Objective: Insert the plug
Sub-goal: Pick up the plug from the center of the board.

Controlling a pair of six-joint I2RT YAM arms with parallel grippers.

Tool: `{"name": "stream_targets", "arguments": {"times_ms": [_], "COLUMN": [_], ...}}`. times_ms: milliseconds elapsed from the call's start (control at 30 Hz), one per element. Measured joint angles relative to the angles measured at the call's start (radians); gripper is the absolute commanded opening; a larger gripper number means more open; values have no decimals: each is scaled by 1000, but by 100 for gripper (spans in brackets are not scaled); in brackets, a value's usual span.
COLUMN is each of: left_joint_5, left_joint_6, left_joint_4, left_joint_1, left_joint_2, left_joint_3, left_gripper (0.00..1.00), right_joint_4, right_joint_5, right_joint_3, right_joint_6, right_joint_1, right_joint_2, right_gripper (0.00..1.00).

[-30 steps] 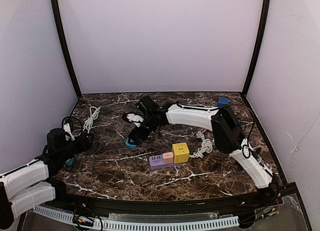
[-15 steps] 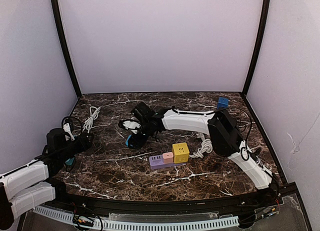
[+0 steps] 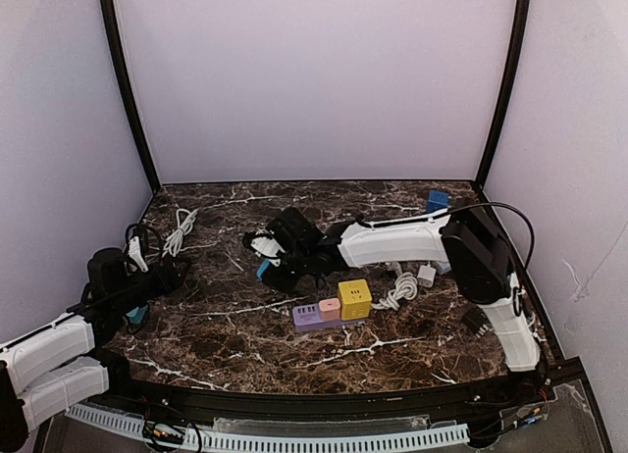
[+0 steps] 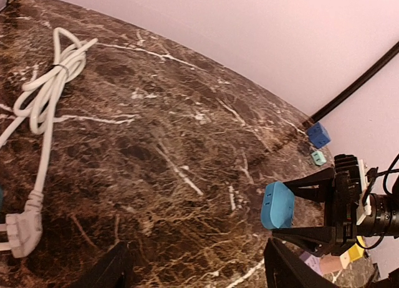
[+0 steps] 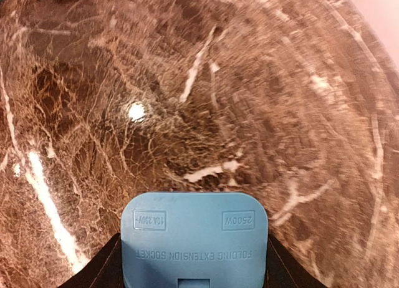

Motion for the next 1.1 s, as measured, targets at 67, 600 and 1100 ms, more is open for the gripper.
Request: {"name": "stream_targets", "arguments": {"times_ms": [67, 600, 1100], "left_joint_5": [64, 409, 420], "left_joint_6": [-14, -11, 50], "left_joint_4": [0, 54, 28], "left_joint_1": [-3, -279, -301], "left_joint_2": [1, 187, 233], "left_joint_3": [21, 412, 461], "left_gripper": [75, 57, 1], "right_joint_4": [115, 1044, 1074], "right_joint_5": [87, 507, 477], "right_joint_3": [-122, -430, -458], "right_joint_6": [8, -358, -384], "right_joint_1": [23, 267, 263], "right_joint_2": [-100, -333, -346], "right_gripper": [11, 0, 55]}}
